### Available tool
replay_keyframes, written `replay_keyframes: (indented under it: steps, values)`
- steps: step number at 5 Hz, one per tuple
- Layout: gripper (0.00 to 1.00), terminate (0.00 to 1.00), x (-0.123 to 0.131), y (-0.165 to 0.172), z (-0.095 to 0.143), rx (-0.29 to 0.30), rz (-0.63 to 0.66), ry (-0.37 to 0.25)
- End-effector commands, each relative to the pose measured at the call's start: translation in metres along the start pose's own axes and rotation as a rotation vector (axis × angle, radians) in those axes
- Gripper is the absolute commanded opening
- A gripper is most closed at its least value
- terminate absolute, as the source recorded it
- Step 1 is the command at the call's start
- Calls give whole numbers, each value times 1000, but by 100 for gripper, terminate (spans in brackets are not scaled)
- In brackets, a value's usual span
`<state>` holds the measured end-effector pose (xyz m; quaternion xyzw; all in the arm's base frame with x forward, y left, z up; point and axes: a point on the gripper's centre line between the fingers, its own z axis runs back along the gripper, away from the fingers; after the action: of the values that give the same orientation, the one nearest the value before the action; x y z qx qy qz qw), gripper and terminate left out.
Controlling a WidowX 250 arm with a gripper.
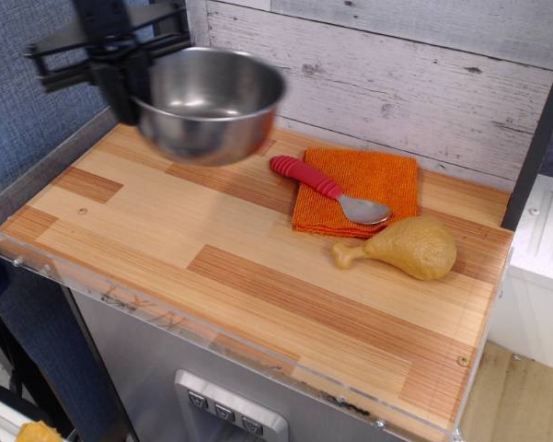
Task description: Move silver bowl to back left corner of counter
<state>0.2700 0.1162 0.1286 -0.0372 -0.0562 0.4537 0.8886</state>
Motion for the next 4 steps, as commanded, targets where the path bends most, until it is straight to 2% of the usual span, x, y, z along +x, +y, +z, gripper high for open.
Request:
replay_keyframes:
  steps: [1,3,4]
  values:
    - [0,0,46,26,-18,30,88,-30]
    - [0,0,69,30,-51,92,142,-29]
    - [0,0,69,31,-67,98,152,-23]
